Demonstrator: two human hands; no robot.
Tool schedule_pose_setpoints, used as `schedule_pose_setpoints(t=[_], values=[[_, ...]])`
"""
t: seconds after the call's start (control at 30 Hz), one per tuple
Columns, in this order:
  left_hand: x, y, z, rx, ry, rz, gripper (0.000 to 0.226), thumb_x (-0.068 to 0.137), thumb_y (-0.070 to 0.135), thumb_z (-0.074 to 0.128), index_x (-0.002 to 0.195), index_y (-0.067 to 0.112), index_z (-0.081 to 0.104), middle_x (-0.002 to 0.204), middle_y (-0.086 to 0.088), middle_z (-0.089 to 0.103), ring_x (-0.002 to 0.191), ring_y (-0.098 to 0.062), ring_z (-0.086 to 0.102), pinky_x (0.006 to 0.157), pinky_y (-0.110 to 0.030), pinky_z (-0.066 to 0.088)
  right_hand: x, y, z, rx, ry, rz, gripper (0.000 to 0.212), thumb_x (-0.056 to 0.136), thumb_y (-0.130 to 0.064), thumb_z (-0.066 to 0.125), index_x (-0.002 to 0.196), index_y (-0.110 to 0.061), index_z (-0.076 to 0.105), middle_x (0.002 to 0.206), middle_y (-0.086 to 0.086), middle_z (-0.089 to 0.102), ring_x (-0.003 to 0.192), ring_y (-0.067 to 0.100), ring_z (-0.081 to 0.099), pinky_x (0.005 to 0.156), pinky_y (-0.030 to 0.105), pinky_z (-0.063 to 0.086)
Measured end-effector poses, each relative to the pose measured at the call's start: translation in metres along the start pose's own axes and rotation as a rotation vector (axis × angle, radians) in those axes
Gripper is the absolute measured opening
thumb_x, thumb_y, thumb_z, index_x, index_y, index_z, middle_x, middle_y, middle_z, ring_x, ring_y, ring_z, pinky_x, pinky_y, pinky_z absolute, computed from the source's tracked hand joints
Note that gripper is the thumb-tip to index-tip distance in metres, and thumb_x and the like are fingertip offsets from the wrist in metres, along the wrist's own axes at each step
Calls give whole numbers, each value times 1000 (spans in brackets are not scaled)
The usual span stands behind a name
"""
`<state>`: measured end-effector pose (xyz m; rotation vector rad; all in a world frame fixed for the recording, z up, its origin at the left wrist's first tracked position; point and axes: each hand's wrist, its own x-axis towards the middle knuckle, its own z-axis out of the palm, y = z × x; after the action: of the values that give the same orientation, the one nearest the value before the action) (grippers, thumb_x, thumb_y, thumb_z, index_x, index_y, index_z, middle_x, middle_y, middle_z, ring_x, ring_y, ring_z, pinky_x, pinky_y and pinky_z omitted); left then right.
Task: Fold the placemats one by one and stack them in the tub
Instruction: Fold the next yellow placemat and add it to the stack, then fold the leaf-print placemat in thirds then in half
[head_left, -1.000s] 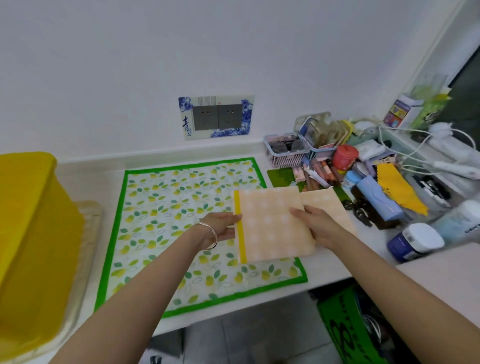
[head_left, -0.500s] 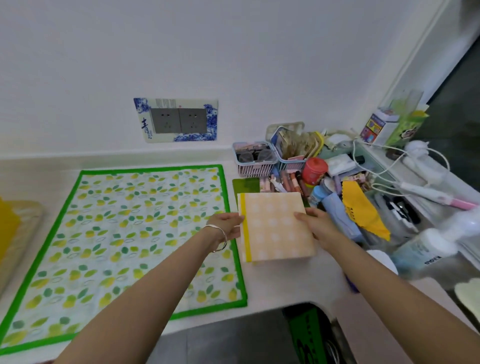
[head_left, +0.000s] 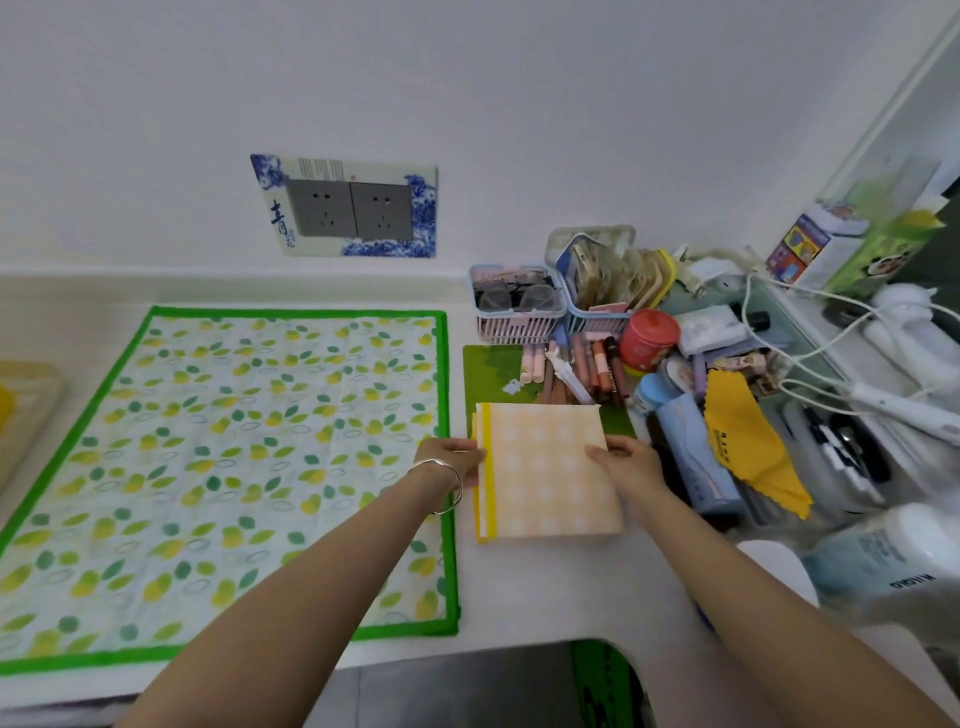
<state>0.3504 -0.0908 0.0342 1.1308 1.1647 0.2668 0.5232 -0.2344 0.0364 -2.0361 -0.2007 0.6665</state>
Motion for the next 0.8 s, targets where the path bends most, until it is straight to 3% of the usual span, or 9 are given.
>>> schedule_pose_setpoints(t=[0.33, 0.47, 0.6, 0.7, 0.8], values=[[6, -9, -5, 6, 16, 5, 10, 81, 8, 70, 85, 7, 61, 66, -8, 58, 57, -15, 57, 49, -19, 54, -6, 4, 2, -153, 47, -54, 33, 82, -17, 69, 112, -6, 60, 108, 11, 63, 87, 20, 55, 72, 27, 41], [2, -9, -21, 59, 39, 72, 13, 82, 16, 71, 88, 10, 62, 68, -6, 59, 57, -15, 57, 52, -21, 52, -20, -3, 5, -259, 110, -218, 36, 82, -16, 69, 114, -7, 55, 116, 11, 55, 91, 20, 52, 74, 29, 42], [-9, -9, -59, 131, 41, 152, 11, 83, 24, 69, 81, 17, 61, 74, -4, 61, 64, -15, 58, 60, -24, 51, -48, -19, 24, -336, 161, -470, 44, 81, -13, 69, 121, -9, 50, 130, 9, 42, 117, 24, 44, 93, 27, 36], [-20, -11, -100, 204, 48, 198, 13, 84, 29, 68, 78, 20, 60, 79, -5, 63, 66, -16, 60, 66, -31, 53, -81, -26, 54, -334, 53, -591, 46, 83, -15, 68, 124, -11, 48, 137, 5, 40, 126, 18, 39, 97, 19, 28], [-33, -22, -148, 330, 44, 231, 17, 82, 37, 68, 85, 21, 63, 89, -3, 65, 74, -18, 62, 70, -33, 52, -117, -26, 97, -302, -110, -598, 47, 85, -20, 67, 128, -13, 47, 140, 2, 38, 130, 15, 36, 98, 15, 24]])
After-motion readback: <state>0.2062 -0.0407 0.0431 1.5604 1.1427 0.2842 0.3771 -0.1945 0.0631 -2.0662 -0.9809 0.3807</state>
